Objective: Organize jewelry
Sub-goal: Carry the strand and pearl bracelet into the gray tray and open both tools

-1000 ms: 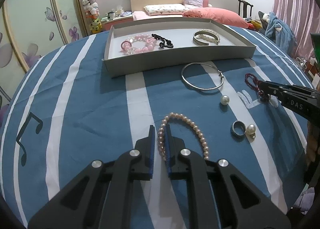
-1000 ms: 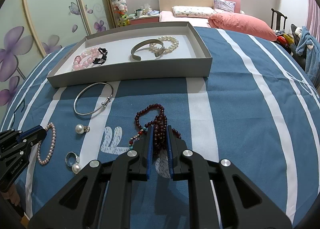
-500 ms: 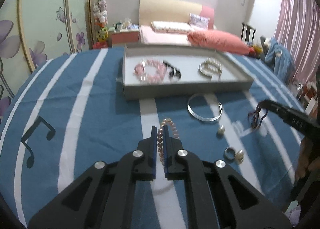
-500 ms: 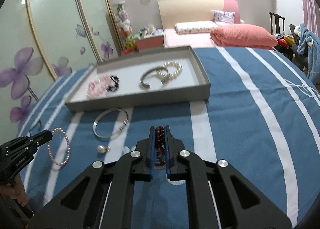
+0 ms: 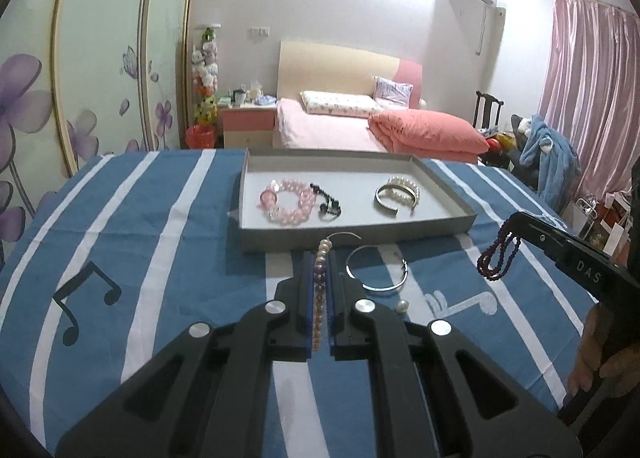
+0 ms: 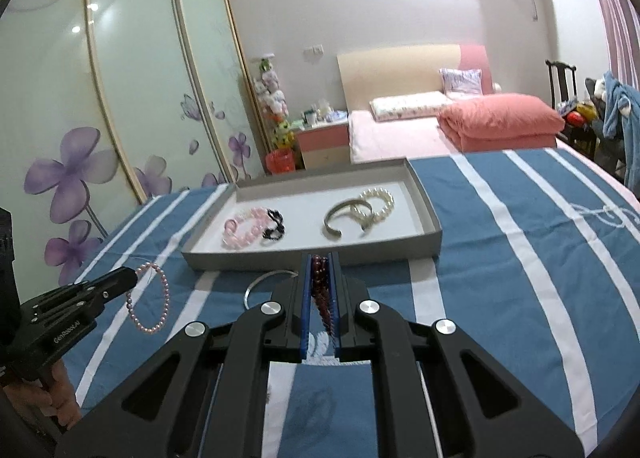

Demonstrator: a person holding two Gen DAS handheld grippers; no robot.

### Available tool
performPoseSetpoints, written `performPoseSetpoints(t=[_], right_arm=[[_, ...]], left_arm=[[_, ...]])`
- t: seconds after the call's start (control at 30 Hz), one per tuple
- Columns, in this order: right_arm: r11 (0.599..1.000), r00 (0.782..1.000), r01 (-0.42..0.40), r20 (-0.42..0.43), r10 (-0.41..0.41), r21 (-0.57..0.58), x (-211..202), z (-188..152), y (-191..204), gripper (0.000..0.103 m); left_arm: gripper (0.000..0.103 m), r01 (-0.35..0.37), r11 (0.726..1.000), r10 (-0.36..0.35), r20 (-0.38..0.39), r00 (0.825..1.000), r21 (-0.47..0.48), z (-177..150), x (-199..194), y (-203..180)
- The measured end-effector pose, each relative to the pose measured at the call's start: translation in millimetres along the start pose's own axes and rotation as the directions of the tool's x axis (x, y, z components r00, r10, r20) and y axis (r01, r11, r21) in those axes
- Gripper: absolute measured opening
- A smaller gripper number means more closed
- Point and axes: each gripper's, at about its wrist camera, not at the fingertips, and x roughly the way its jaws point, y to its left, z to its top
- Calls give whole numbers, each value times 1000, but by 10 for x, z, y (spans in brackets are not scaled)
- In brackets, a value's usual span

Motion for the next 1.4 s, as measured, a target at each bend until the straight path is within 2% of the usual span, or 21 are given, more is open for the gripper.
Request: performPoseSetpoints(t=[0.3, 0.7, 0.97, 1.23, 1.4], right_arm=[[999, 993, 29, 117, -23, -45, -170, 60, 146, 9], [990, 962, 88, 266, -55, -111, -344, 142, 310, 9], [986, 946, 106, 318, -61, -126, -328, 214, 321, 9], [984, 928, 130, 366, -76, -126, -188, 380, 320, 9], [981, 928, 147, 360, -93, -127, 10, 449, 272, 9]], left_arm=[[6, -33, 999, 32, 91, 995, 17, 92, -189, -100], [6, -54, 998, 49, 179, 983, 21, 209, -340, -185], [6, -64, 997, 56, 216, 975, 31, 336, -326, -236], [6, -77, 997, 71, 250, 966, 15, 574, -139, -226], [6, -76, 997, 73, 248, 966, 5, 715, 49, -209]])
